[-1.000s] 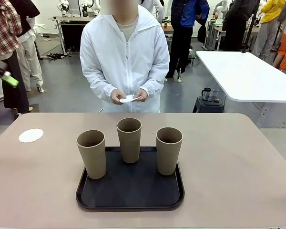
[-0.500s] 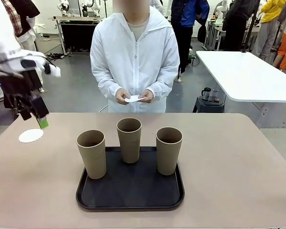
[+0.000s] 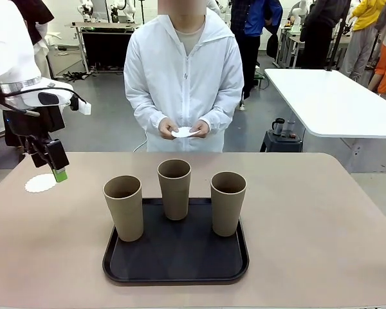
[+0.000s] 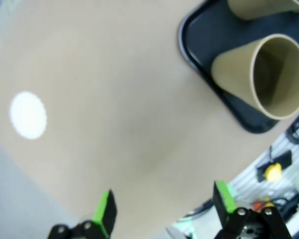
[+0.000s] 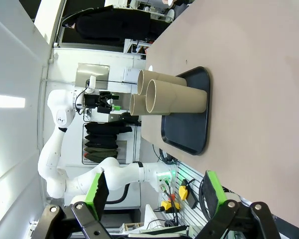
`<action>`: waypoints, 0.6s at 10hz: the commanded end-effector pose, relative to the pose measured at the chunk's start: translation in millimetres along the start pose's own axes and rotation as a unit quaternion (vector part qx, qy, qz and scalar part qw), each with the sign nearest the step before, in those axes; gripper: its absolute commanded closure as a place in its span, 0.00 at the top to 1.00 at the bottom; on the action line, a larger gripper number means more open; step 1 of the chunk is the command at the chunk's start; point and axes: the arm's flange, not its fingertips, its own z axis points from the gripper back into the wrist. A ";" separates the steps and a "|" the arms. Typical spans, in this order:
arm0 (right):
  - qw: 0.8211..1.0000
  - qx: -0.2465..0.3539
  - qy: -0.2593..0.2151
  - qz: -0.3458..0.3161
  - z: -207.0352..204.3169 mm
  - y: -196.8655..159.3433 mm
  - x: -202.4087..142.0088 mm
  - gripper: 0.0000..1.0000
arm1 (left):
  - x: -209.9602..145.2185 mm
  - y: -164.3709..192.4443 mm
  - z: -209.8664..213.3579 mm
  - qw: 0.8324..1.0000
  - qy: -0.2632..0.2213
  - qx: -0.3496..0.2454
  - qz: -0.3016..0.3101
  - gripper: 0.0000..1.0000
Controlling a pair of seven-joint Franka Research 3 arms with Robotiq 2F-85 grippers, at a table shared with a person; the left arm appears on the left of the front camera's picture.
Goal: Place coasters on the table and set cups on them.
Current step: Pick up one Reusable plastic cup and place it on a coaster set by the human.
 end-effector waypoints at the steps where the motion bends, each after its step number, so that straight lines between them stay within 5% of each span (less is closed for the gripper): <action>1: 1.000 0.005 -0.001 -0.001 0.6 0.3 0.3 1.00 | -0.5 -0.2 -0.2 1.000 0.003 0.001 0.002 1.00; 2: 1.000 0.005 -0.001 -0.001 0.6 0.3 0.3 1.00 | 0.0 0.0 0.0 1.000 0.000 0.000 0.000 1.00; 3: 1.000 0.005 -0.001 -0.001 0.6 0.3 0.3 1.00 | -13.4 1.0 -2.4 0.990 -0.100 -0.033 -0.095 1.00; 4: 1.000 0.005 -0.001 -0.001 0.6 0.3 0.3 1.00 | -25.8 0.8 -4.4 0.970 -0.151 -0.085 -0.169 1.00; 6: 1.000 0.005 -0.001 -0.001 0.6 0.3 0.3 1.00 | -40.6 -3.4 -3.2 0.899 -0.237 -0.143 -0.340 1.00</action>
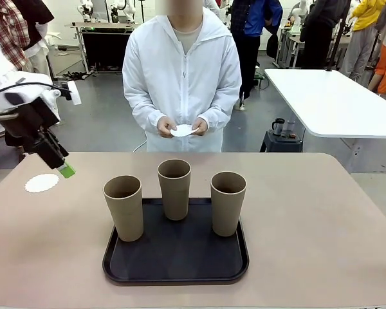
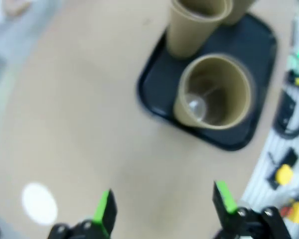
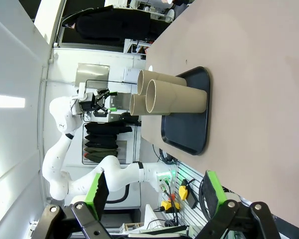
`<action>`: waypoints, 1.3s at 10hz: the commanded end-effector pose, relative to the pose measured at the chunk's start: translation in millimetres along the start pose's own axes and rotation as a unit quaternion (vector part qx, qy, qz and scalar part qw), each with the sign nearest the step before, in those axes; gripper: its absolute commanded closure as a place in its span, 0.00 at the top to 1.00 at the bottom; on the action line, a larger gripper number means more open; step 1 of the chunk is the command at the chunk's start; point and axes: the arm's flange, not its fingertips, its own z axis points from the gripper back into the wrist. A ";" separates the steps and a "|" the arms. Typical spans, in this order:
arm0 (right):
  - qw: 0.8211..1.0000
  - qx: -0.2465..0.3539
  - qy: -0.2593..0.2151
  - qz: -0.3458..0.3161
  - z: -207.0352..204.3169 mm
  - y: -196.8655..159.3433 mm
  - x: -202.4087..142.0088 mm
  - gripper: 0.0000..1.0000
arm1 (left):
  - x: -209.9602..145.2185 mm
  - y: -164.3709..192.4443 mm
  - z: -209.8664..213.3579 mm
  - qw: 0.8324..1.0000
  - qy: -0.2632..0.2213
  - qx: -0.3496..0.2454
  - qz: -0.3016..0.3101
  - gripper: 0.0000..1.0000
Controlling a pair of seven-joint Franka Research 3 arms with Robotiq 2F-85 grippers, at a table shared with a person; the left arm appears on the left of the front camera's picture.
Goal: Place coasters on the table and set cups on them.
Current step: Pick up one Reusable plastic cup and place it on a coaster set by the human.
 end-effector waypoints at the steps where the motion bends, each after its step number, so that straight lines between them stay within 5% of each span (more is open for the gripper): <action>1: 1.000 0.005 -0.001 -0.001 0.5 0.4 0.4 1.00 | -21.9 0.4 -9.2 0.969 -0.098 -0.120 -0.191 1.00; 7: 1.000 0.005 -0.001 -0.001 0.5 0.4 0.4 1.00 | -42.8 68.8 -32.0 0.914 -0.252 -0.174 -0.266 1.00; 13: 1.000 0.005 -0.001 -0.001 0.5 0.4 0.4 1.00 | -56.7 72.5 -42.0 0.912 -0.272 -0.183 -0.246 1.00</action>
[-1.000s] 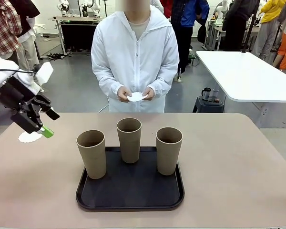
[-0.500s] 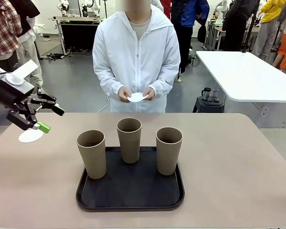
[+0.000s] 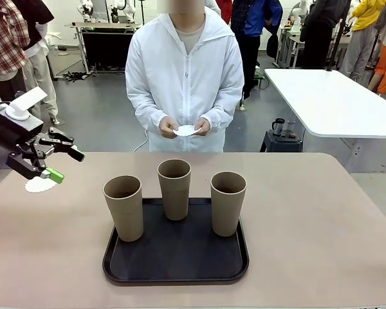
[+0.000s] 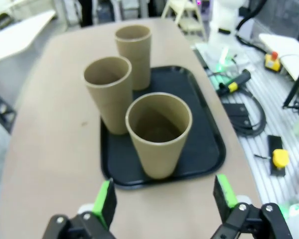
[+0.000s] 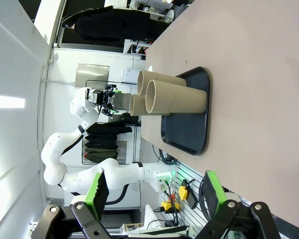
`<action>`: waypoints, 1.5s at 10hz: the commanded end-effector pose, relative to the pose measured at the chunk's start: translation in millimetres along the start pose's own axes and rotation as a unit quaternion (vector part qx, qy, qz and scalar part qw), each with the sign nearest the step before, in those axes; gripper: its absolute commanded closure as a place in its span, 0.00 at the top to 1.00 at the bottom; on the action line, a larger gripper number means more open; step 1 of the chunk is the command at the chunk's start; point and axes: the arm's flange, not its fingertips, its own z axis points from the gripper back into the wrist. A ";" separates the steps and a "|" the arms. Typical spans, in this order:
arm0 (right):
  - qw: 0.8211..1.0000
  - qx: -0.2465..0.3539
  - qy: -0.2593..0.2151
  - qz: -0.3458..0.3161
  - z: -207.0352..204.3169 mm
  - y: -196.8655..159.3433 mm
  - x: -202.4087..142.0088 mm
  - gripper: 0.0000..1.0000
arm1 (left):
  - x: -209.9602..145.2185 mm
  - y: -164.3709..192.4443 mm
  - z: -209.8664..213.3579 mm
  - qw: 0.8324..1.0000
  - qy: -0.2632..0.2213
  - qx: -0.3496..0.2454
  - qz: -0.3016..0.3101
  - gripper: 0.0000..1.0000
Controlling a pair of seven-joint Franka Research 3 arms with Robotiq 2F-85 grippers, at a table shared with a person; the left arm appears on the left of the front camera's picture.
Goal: Place coasters on the table and set cups on them.
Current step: Pick up one Reusable plastic cup and place it on a coaster set by the human.
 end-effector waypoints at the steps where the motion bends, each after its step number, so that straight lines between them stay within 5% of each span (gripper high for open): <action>1: 1.000 0.005 0.000 -0.001 0.0 0.5 0.5 1.00 | 2.2 0.2 1.6 1.000 -0.012 0.003 -0.006 1.00; 5: 1.000 0.005 0.000 -0.001 0.0 0.5 0.5 1.00 | 0.2 -0.8 1.4 1.000 0.001 -0.002 0.002 1.00; 6: 1.000 0.005 0.000 -0.001 0.0 0.5 0.5 1.00 | -25.7 2.2 -2.7 1.000 0.008 0.012 0.012 1.00; 8: 1.000 0.005 0.000 -0.001 0.0 0.5 0.5 1.00 | -84.3 10.7 -5.9 0.997 -0.055 0.045 -0.006 1.00; 12: 1.000 0.005 0.000 -0.001 0.0 0.5 0.5 1.00 | -125.2 -0.8 -19.0 0.988 -0.143 0.018 -0.059 1.00; 15: 1.000 0.005 0.000 -0.001 0.0 0.5 0.5 1.00 | -141.5 17.7 -30.9 0.987 -0.155 0.028 0.017 1.00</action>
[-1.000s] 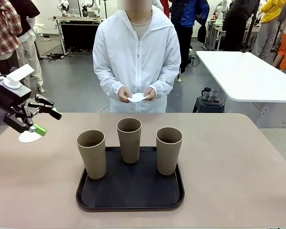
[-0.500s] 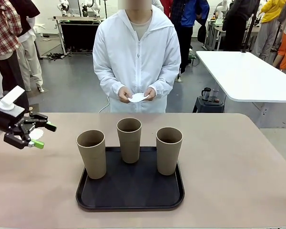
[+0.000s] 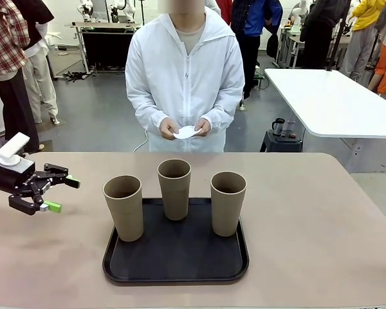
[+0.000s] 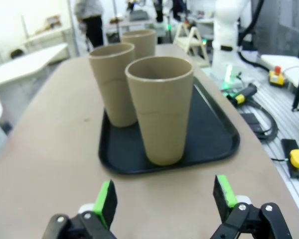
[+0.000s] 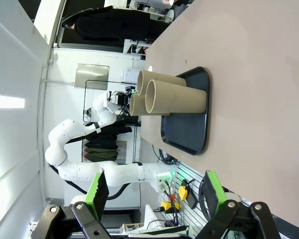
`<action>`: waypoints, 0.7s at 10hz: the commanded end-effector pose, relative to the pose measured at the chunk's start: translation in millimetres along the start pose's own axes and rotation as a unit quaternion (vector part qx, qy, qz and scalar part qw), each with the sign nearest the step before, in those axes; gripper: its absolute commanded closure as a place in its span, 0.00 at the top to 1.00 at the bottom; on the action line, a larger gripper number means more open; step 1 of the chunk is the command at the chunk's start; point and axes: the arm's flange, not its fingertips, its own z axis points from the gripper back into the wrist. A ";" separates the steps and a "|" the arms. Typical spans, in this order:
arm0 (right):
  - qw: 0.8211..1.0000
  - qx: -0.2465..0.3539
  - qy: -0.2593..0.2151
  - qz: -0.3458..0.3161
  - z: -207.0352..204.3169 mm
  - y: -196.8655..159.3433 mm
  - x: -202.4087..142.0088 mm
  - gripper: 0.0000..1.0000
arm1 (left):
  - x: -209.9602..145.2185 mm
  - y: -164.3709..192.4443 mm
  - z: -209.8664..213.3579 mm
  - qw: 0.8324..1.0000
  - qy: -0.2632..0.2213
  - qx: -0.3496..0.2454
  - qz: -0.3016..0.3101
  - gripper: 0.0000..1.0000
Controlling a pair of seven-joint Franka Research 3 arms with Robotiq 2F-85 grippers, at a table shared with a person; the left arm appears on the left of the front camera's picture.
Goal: Place coasters on the table and set cups on them.
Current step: Pick up one Reusable plastic cup and place it on a coaster set by the human.
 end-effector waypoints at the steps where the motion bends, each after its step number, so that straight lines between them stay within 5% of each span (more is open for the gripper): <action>1: 1.000 0.005 0.000 0.000 -0.1 0.5 0.6 1.00 | -1.6 25.4 0.0 0.999 -0.030 0.019 0.038 1.00; 7: 1.000 0.005 0.000 0.000 -0.1 0.5 0.6 1.00 | 1.2 46.9 -46.1 0.999 -0.018 -0.017 0.029 1.00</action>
